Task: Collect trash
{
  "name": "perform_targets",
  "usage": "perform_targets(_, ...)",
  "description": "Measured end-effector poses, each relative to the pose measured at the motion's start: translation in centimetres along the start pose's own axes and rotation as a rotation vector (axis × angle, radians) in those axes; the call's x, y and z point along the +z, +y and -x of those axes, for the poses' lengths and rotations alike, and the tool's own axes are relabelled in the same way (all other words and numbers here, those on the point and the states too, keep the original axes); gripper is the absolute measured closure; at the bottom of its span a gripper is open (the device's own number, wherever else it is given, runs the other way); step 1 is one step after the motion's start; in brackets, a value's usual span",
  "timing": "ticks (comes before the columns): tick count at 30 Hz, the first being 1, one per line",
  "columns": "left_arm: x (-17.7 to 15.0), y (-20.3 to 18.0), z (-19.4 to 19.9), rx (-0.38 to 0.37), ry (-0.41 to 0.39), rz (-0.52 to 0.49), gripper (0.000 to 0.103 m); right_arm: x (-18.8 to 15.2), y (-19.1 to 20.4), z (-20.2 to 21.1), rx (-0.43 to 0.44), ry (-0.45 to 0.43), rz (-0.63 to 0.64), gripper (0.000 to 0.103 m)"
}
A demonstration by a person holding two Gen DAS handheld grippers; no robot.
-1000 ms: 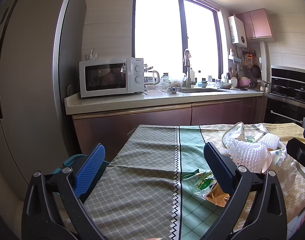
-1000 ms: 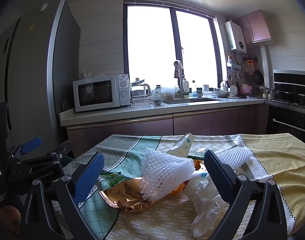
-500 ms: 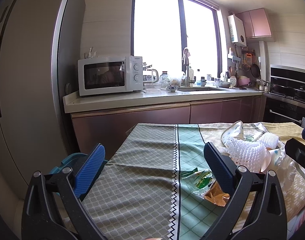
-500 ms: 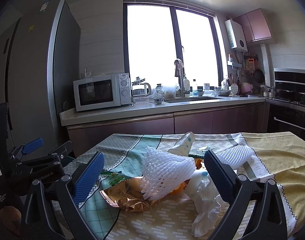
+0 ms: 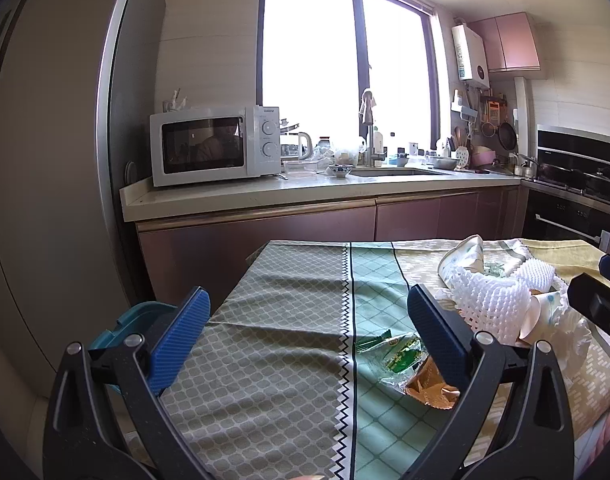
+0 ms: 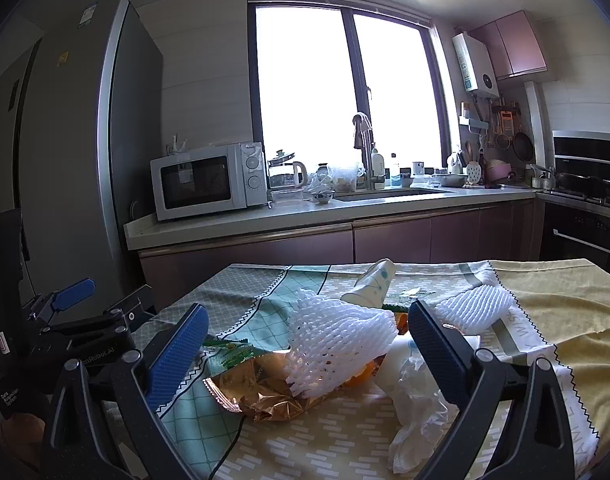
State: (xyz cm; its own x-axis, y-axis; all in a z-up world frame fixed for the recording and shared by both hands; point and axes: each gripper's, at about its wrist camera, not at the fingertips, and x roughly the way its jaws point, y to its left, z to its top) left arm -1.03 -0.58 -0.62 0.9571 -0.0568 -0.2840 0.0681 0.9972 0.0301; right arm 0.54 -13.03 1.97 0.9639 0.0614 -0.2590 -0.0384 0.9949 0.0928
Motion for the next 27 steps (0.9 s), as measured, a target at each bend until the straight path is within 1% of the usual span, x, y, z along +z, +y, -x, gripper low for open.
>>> perform_targets(3, 0.0, -0.1, -0.3, -0.022, 0.015, -0.006, 0.006, -0.1, -0.5, 0.0, -0.002, 0.012, -0.007, 0.007)
perform_targets(6, -0.1, -0.5, -0.7, -0.06, 0.034, -0.022, 0.006, -0.1, -1.5, -0.1, -0.016, 0.031, -0.019, 0.007)
perform_targets(10, -0.6, -1.1, -1.8, -0.135, 0.093, -0.045, 0.006, -0.6, -3.7, -0.3, -0.048, 0.069, -0.072, 0.01)
perform_targets(15, -1.3, -2.4, -3.2, -0.221, 0.148, -0.083, 0.006, -1.7, -6.9, -0.7, -0.108, 0.135, -0.138, 0.015)
perform_targets(19, -1.4, -4.1, -4.0, -0.311, 0.171, -0.129, 0.009, -2.9, -8.3, -1.4, -0.107, 0.202, -0.175, 0.025)
perform_targets(20, -1.3, -4.5, -4.2, -0.342, 0.177, -0.138, 0.009, -3.3, -8.4, -1.5, -0.098, 0.216, -0.178, 0.029)
perform_targets(22, -1.0, -5.7, -4.6, -0.395, 0.186, -0.154, 0.01, -3.9, -8.5, -1.7, -0.084, 0.246, -0.182, 0.034)
perform_targets(24, -0.6, -6.9, -5.3, -0.442, 0.2, -0.179, 0.013, -4.4, -8.6, -1.8, -0.076, 0.269, -0.189, 0.036)
perform_targets(26, -0.4, -8.4, -6.5, -0.481, 0.227, -0.207, 0.015, -4.9, -8.9, -1.8, -0.066, 0.286, -0.201, 0.045)
perform_targets(27, -0.3, -9.1, -7.0, -0.501, 0.243, -0.217, 0.018, -5.0, -9.0, -1.8, -0.062, 0.291, -0.21, 0.047)
